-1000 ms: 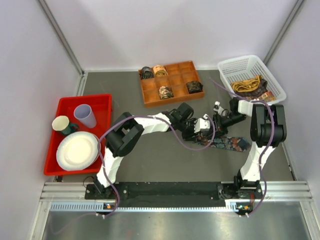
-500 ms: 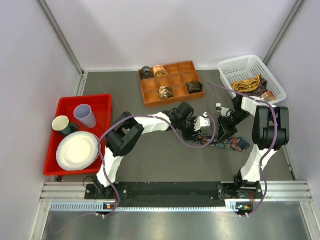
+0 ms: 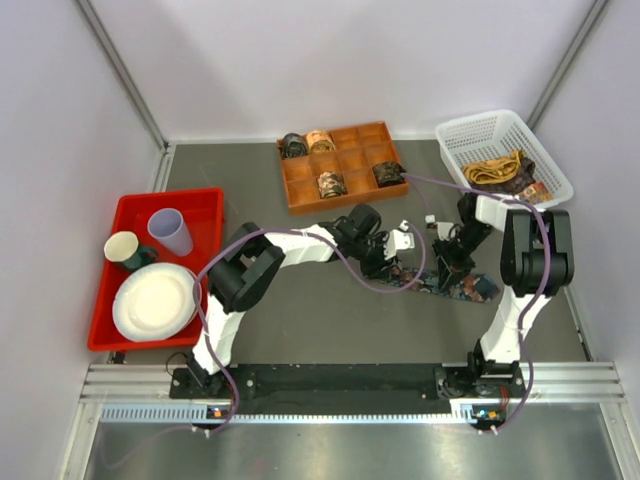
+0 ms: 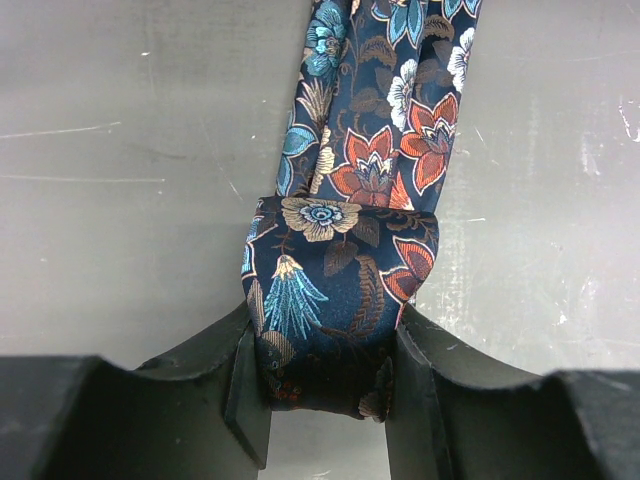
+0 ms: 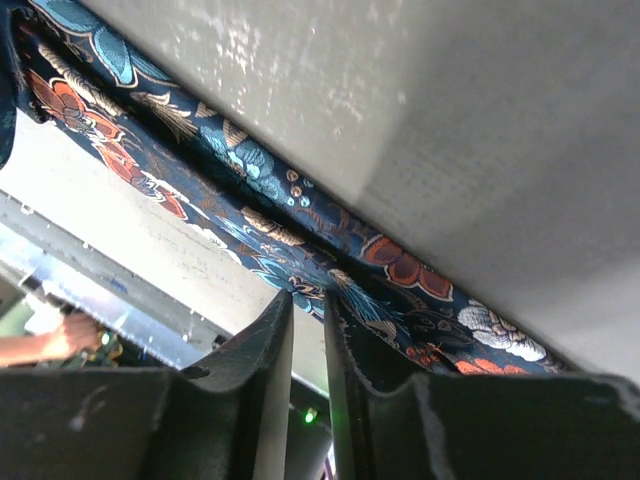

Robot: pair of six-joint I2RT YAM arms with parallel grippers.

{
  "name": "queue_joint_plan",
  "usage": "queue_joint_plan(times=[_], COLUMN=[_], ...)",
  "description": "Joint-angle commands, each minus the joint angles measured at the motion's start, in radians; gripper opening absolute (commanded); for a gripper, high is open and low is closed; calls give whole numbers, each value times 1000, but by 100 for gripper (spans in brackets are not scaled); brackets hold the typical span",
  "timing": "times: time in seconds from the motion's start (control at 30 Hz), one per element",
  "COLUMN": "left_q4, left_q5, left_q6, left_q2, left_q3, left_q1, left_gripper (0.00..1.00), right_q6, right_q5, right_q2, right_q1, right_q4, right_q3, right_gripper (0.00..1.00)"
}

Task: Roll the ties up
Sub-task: Roll the tie at the center of the board.

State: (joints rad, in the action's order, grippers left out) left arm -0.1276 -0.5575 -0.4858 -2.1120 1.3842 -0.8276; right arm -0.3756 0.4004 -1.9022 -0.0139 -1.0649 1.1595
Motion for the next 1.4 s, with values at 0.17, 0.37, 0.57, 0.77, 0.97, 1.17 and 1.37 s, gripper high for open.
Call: queue_joint_plan(times=[0.17,0.37,0.57,0.77,0.97,1.17,1.37], left_q4=[-215,-191,-164,-147,-58,37,68], left_q5=[119,120,143,122,33,-97,-194], left_q6=[41,61,93,108,92,6,-1], left_q2=[-77,-83,-91,-77,-40,23,29], left_q3=[-125,-146,-157,-166,-206,-270,-248], left_q1=[56,56,59,77,117,139,148], left_gripper=[0,0,0,0,0,4,9], right_q6=[-166,-232,-240,-215,-195,-203,-201], right_q5=[-25,2,-143,-270,-293,-293,-293], right_q2=[75,193,189,54,-23,-37,-44], right_q1=[-23,-49,-61,-63,-61,-61,-61], right_q4=[82,-29,107,256,264,238,230], right_q3=[36,-1,-118,-94,19,39,48], right_gripper=[26,28,24,20,17,15,13])
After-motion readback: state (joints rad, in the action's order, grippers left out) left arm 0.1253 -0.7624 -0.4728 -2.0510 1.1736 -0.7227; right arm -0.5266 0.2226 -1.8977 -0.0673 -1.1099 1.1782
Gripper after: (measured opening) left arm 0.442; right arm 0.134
